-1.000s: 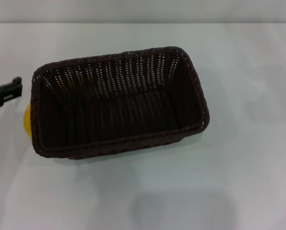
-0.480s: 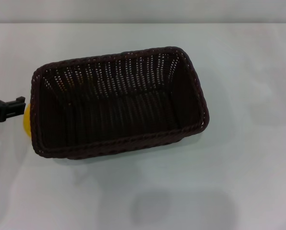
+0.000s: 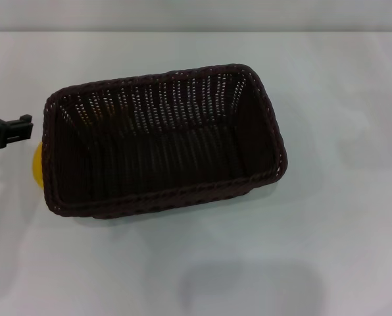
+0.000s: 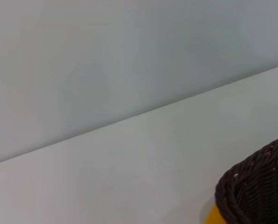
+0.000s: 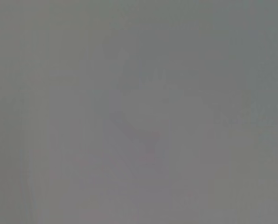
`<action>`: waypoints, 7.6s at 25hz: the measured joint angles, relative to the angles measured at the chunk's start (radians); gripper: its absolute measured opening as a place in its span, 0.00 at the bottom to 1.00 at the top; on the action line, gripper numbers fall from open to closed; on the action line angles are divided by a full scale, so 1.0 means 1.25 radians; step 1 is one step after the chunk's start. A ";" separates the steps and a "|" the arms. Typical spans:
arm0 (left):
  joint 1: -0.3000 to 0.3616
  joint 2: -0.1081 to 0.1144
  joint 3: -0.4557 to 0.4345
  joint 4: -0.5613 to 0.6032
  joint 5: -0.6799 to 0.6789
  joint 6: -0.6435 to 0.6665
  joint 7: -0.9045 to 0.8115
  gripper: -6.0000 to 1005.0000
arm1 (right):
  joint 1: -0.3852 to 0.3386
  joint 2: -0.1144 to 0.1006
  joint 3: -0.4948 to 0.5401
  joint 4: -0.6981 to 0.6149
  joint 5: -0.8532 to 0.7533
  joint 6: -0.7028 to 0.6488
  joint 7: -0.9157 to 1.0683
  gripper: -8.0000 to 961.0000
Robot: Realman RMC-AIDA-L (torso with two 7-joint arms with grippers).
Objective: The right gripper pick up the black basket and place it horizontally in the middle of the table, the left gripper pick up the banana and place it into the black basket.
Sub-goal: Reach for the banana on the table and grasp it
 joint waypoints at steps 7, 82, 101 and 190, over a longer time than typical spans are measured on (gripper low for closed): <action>-0.026 0.000 0.001 0.001 0.021 -0.026 -0.032 0.87 | -0.007 0.003 0.000 -0.008 0.001 0.003 0.008 0.89; -0.057 -0.002 0.046 -0.209 0.061 0.147 -0.158 0.87 | -0.010 -0.013 0.000 0.003 0.001 -0.001 0.010 0.89; -0.041 -0.002 0.061 -0.166 0.060 0.145 -0.176 0.87 | -0.006 -0.015 0.003 0.000 0.000 -0.003 0.010 0.89; -0.128 -0.002 0.091 -0.446 0.081 0.283 -0.201 0.86 | -0.027 0.000 0.008 0.004 -0.021 0.001 0.009 0.89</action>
